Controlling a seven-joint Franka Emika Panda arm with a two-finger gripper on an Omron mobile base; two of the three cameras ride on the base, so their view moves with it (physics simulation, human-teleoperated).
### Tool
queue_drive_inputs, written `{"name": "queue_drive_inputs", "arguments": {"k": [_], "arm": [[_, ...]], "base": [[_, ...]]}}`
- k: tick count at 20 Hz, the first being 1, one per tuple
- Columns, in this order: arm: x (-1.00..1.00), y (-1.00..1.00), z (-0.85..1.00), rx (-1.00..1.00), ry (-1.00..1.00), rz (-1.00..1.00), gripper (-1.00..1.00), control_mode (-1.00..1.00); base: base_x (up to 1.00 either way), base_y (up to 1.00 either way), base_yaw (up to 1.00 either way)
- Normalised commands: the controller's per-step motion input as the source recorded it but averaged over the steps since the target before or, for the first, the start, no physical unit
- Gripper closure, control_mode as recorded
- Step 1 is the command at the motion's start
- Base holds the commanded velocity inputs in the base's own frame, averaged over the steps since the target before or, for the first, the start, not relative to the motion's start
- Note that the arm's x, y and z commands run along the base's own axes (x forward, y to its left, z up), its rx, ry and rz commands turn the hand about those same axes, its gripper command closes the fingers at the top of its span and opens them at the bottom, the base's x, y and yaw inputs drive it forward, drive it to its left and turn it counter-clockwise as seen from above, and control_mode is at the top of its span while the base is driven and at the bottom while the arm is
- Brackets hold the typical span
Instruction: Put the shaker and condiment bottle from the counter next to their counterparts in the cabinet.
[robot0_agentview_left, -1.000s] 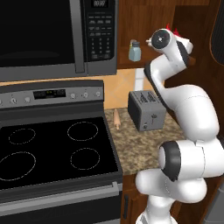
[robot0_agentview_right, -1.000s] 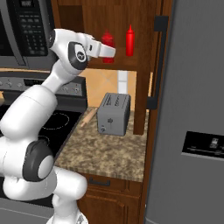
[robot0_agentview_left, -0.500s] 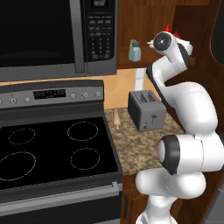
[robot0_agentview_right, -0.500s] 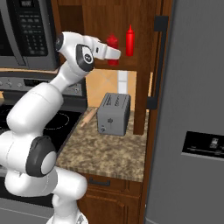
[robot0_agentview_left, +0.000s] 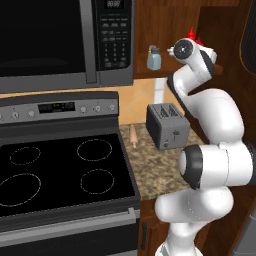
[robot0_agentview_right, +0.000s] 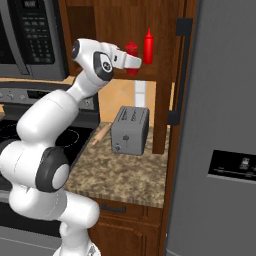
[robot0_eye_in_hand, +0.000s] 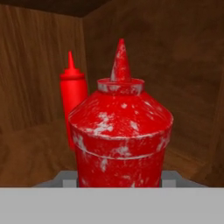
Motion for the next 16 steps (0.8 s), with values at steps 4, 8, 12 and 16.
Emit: {"name": "queue_drive_inputs", "arguments": {"k": [4, 8, 12, 16], "arm": [[0.19, -0.15, -0.03, 0.0, 0.0, 0.01, 1.0, -1.0], [0.13, -0.12, -0.07, 0.0, 0.0, 0.01, 1.0, -1.0], [0.13, -0.13, -0.12, 0.0, 0.0, 0.01, 1.0, -1.0], [0.0, -0.05, -0.24, 0.0, -0.01, 0.01, 1.0, -1.0]], "base": [[0.0, 0.0, 0.0], [0.0, 0.0, 0.0], [0.0, 0.0, 0.0], [0.0, 0.0, 0.0]]}}
